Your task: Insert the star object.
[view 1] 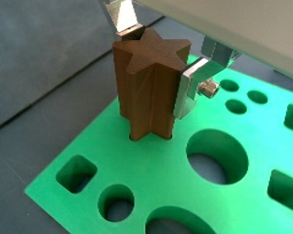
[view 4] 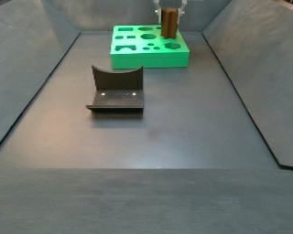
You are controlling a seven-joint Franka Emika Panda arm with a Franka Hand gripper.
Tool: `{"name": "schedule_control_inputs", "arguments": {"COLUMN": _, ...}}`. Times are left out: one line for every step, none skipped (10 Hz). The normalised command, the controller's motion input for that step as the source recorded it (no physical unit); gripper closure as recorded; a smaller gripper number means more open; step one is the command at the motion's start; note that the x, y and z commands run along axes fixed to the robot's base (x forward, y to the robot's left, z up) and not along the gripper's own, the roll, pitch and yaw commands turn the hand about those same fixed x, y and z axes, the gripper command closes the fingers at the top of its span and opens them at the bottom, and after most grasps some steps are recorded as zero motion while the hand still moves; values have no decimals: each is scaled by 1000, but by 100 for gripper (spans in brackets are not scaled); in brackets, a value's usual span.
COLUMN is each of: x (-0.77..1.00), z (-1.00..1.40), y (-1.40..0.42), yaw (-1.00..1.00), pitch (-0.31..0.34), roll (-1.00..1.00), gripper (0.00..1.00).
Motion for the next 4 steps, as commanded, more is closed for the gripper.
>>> {"name": "schedule_control_inputs", "arguments": {"x": 111, "z": -474, "y": -43, "yaw": -49, "pitch": 0, "roll": -1, "gripper": 100}}
{"name": "schedule_control_inputs", "arguments": {"x": 0, "z": -431, "y": 0, "yaw": -9, "pitch": -33, "roll": -4, "gripper": 100}}
{"name": "schedule_control_inputs", "arguments": {"x": -20, "z": -197, "y": 0, "yaw": 0, "pitch": -109, "roll": -87, "gripper": 100}}
{"name": "schedule_control_inputs", "arguments": {"x": 0, "z": 0, "y": 0, "yaw": 0, "pitch": 0, "roll": 0, "gripper": 100}}
